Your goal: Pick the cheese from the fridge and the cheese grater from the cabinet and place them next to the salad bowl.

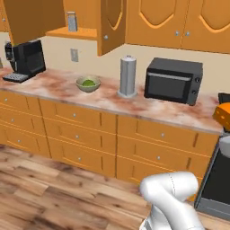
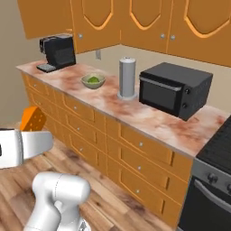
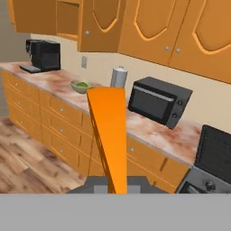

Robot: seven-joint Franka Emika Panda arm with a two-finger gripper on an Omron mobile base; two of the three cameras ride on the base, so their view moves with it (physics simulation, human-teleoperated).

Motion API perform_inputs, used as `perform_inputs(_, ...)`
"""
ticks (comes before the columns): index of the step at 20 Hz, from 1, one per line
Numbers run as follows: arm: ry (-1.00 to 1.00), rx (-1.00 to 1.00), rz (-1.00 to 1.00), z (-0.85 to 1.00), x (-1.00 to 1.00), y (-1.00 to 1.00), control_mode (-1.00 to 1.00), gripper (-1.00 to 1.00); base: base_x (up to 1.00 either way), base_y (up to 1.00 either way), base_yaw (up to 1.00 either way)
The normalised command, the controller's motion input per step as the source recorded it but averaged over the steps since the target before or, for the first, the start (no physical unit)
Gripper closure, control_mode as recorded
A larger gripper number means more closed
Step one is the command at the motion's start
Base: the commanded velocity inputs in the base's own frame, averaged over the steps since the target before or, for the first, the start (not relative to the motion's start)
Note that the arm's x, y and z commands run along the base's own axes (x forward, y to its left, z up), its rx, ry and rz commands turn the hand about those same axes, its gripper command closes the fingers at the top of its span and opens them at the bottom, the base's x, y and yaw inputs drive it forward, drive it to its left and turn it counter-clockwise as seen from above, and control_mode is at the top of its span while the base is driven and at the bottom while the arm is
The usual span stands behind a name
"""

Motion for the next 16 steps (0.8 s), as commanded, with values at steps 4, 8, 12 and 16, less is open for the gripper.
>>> perform_inputs(4, 0.0, 0.0, 0.0, 0.0, 0.0, 0.0, 1.0, 1.0, 1.0, 1.0, -0.18)
perform_inputs(8, 0.0, 0.0, 0.0, 0.0, 0.0, 0.0, 1.0, 1.0, 0.86, 1.0, -0.32)
perform_inputs(12, 0.0, 0.0, 0.0, 0.0, 0.0, 0.0, 1.0, 1.0, 0.34, 1.0, -0.29)
perform_inputs(16, 0.0, 0.0, 0.0, 0.0, 0.0, 0.0, 1.0, 1.0, 0.0, 1.0, -0.28)
